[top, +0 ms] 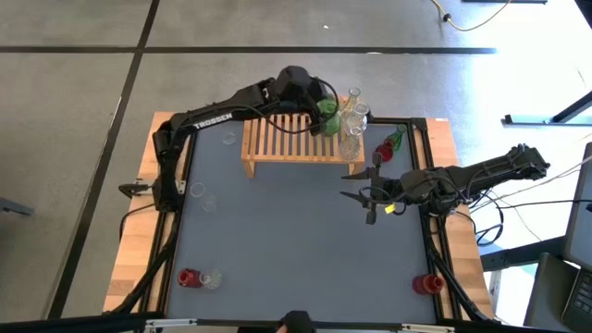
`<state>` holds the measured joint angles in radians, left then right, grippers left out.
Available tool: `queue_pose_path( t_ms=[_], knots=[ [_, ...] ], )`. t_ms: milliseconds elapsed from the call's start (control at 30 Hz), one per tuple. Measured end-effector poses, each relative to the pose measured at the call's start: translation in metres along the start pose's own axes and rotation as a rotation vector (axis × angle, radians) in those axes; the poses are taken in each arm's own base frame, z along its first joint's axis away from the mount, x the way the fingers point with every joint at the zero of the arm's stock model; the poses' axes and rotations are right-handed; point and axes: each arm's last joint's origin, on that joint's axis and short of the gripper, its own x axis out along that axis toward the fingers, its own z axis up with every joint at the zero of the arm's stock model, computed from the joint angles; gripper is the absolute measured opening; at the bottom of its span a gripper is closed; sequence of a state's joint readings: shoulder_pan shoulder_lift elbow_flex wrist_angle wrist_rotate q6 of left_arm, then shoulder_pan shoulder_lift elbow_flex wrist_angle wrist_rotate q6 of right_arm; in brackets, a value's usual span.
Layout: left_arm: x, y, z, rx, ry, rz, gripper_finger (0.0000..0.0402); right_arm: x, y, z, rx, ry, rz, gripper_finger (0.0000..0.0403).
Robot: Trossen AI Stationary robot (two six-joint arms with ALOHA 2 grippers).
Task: Sort vases onto shelf
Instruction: Put the green vase on the shelf aligned with the other green vase
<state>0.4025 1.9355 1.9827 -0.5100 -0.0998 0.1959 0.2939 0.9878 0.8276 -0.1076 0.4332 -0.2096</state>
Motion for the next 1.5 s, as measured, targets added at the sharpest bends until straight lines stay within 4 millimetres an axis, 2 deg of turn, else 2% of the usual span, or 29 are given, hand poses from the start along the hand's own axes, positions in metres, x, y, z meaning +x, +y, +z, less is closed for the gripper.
queue_pose_path(
  t_ms=[333,533,667,967,1033,1167,1267,1500],
  knots=[
    [-0.060,0.003,0.016,0.007,0.008,-0.030,0.0346,0.000,0.000,0.000,-0.008,-0.001,-0.002,0.0170],
    [-0.091,0.000,0.013,0.007,0.024,-0.091,0.0346,0.000,0.000,0.000,-0.011,-0.002,-0.003,0.0170],
    [-0.110,-0.012,-0.009,-0.012,-0.020,-0.137,0.0346,0.000,0.000,0.000,-0.001,-0.003,-0.002,0.0170],
    [-0.161,-0.049,-0.088,-0.030,-0.233,-0.213,0.0346,0.000,0.005,0.001,0.048,-0.028,0.157,0.0170],
    [-0.168,-0.057,-0.105,-0.026,-0.256,-0.241,0.0346,-0.001,0.003,0.001,0.083,-0.015,0.116,0.0170],
    [-0.180,-0.070,-0.132,0.002,-0.300,-0.289,0.0346,-0.007,-0.007,0.008,0.179,0.074,-0.071,0.0170],
    [-0.187,-0.075,-0.140,0.057,-0.384,-0.297,0.0346,-0.017,-0.016,0.015,0.239,0.158,-0.171,0.0170],
    [-0.207,-0.073,-0.135,0.130,-0.504,-0.290,0.0346,-0.044,-0.035,0.032,0.429,0.281,-0.305,0.0169]
  ],
)
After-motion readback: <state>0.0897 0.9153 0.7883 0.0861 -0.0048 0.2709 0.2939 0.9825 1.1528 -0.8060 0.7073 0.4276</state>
